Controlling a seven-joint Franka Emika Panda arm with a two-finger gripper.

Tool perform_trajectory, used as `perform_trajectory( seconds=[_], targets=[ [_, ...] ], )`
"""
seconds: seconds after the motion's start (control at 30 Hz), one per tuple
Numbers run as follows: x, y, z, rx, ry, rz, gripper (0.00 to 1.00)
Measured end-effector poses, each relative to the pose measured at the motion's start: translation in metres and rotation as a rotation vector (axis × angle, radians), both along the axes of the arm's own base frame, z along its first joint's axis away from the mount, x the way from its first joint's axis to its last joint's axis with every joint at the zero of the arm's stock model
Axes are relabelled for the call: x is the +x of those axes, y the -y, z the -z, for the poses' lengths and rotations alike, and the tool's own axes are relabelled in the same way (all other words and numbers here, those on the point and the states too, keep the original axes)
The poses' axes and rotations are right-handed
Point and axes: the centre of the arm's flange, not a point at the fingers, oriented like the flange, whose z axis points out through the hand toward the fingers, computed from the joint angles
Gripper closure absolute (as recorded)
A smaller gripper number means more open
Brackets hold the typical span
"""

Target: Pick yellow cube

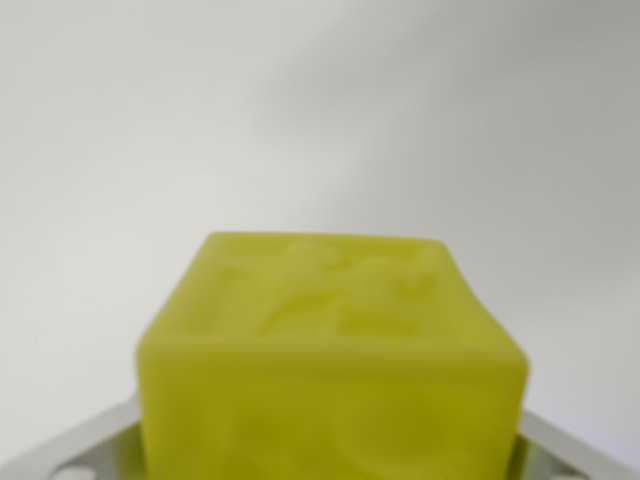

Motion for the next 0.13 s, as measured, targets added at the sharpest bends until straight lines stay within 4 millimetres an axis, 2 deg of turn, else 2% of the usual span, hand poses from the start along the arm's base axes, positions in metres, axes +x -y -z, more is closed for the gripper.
perform_trajectory(
  seconds=[0.13],
  targets=[
    [0.0000, 0.0000, 0.0000, 0.000, 0.000, 0.000, 1.00]
  ],
)
